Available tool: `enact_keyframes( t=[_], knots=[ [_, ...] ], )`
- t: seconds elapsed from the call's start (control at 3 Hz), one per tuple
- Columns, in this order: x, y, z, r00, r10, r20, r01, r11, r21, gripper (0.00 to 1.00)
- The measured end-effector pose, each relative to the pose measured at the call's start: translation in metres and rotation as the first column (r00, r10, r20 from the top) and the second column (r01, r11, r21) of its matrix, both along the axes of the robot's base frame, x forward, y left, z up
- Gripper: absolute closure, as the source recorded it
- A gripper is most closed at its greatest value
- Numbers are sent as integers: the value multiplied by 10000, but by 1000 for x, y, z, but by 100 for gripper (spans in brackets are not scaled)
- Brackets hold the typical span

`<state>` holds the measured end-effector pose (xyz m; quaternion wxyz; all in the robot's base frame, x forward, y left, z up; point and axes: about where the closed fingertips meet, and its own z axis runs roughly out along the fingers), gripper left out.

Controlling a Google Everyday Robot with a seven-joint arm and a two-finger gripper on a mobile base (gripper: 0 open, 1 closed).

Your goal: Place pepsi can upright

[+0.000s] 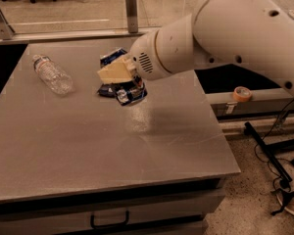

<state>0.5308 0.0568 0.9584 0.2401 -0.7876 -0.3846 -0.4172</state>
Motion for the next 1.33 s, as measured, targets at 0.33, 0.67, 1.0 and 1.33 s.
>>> enact_keyframes(
  t=[0.33, 0.67, 1.0, 1.33],
  knots=[
    [-2, 4, -1, 9997, 227, 52, -227, 9997, -54, 100],
    [-9, 15, -30, 9981, 608, 4, -606, 9934, 970, 100],
    [-3, 15, -28, 9936, 531, 995, -761, 9669, 2434, 100],
    [-7, 23, -19, 9677, 825, 2383, -1554, 9394, 3057, 100]
  ],
)
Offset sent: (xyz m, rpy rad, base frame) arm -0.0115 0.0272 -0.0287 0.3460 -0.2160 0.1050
